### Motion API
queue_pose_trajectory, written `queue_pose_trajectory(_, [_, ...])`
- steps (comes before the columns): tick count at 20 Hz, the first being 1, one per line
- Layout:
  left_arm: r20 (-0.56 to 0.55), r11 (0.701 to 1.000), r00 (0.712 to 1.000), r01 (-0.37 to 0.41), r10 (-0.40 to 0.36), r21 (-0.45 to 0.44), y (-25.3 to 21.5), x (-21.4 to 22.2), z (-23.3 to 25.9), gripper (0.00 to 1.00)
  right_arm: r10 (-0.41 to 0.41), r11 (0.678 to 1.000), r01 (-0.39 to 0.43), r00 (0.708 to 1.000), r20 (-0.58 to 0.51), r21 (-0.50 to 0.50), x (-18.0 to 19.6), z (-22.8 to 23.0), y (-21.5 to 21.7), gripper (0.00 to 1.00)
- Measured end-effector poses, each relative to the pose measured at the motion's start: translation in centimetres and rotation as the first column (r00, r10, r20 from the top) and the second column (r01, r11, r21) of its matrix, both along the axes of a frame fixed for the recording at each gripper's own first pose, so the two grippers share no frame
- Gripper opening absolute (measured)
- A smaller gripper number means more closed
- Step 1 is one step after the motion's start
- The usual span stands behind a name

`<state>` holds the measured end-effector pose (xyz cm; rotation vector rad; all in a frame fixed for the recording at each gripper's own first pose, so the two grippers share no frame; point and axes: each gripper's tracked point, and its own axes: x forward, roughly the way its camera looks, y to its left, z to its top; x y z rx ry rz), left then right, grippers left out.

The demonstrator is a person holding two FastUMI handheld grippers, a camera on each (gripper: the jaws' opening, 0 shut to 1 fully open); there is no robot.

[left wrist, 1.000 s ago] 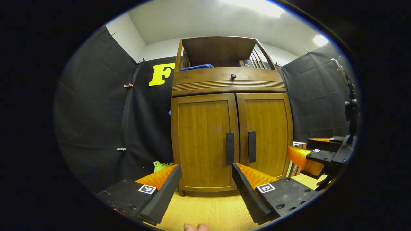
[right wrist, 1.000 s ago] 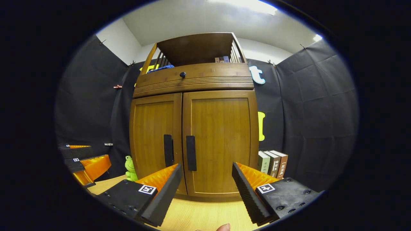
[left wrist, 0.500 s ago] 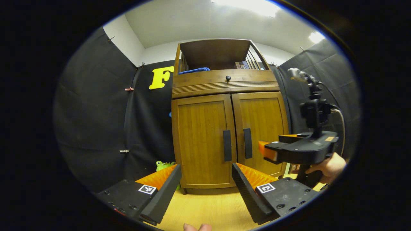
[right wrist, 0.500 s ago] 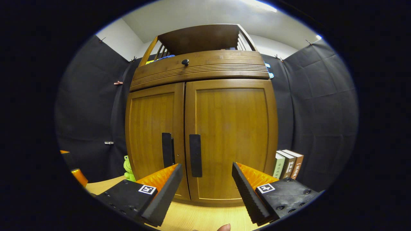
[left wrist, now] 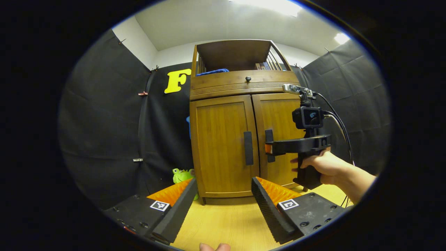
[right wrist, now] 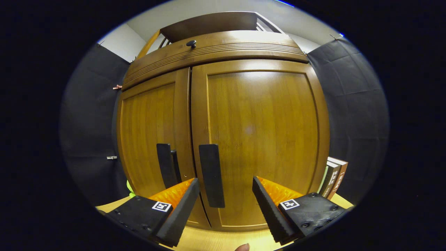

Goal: Open the right door of the double-door shoe cabinet with the right hand, and open the left door with the left hand.

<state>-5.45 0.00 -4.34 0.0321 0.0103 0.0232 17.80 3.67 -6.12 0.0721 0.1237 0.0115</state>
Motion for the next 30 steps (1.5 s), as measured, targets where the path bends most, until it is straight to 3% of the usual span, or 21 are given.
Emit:
queue_pose_trajectory(1, [-0.003,1.000,1.000,0.002,-0.002,-0.007,0.0,0.0,-0.2,0.96,0.000,1.000,0.000,1.000,-0.002,-0.004,0.5,-0.2,0.3,1.00])
queue_pose_trajectory(3, [-0.011,1.000,1.000,-0.001,0.000,-0.022,0.3,0.0,-0.7,0.98,-0.003,1.000,0.003,1.000,0.016,-0.030,1.8,-0.3,0.9,0.91])
queue_pose_trajectory(6, [-0.022,1.000,1.000,-0.011,0.010,-0.029,0.8,0.1,-1.1,0.98,-0.007,0.999,0.008,1.000,0.028,-0.053,2.7,-0.1,1.5,0.92])
queue_pose_trajectory(7, [-0.023,0.999,1.000,-0.014,0.014,-0.030,1.0,0.1,-1.0,0.98,-0.015,0.998,0.017,0.999,0.042,-0.058,3.0,0.3,1.5,0.68])
queue_pose_trajectory(11, [-0.029,0.999,0.999,-0.016,0.015,-0.046,1.1,0.5,-1.3,0.98,-0.018,0.997,0.021,0.999,0.034,-0.069,3.5,0.0,1.6,0.45])
queue_pose_trajectory(14, [-0.035,0.999,0.999,-0.015,0.013,-0.045,1.0,0.3,-1.4,0.98,-0.011,0.996,0.013,1.000,0.028,-0.087,3.6,-0.2,1.2,0.39])
queue_pose_trajectory(15, [-0.039,0.999,0.999,-0.015,0.014,-0.044,1.0,0.3,-1.4,0.98,-0.007,0.996,0.010,0.999,0.036,-0.086,3.5,0.0,1.4,0.25])
queue_pose_trajectory(16, [-0.040,0.999,0.999,-0.016,0.014,-0.044,1.0,0.2,-1.5,0.98,0.000,0.997,0.002,1.000,0.019,-0.082,3.4,-0.2,1.3,0.29])
queue_pose_trajectory(17, [-0.040,0.999,0.999,-0.018,0.016,-0.046,1.0,0.2,-1.4,0.96,0.005,0.997,-0.003,1.000,0.020,-0.080,3.1,0.0,1.4,0.19])
queue_pose_trajectory(21, [-0.038,0.998,0.999,-0.022,0.020,-0.063,1.0,0.0,-1.0,0.98,0.044,0.996,-0.043,0.999,0.001,-0.073,1.2,0.1,1.5,0.26])
queue_pose_trajectory(28, [-0.023,0.996,1.000,-0.023,0.021,-0.089,0.3,-0.3,0.0,0.98,0.128,0.991,-0.128,0.992,0.004,-0.036,-4.1,1.4,0.5,0.18])
queue_pose_trajectory(30, [-0.016,0.996,1.000,-0.017,0.015,-0.093,-0.2,-0.3,0.2,0.99,0.151,0.988,-0.150,0.988,0.013,-0.022,-5.9,1.8,-0.1,0.22])
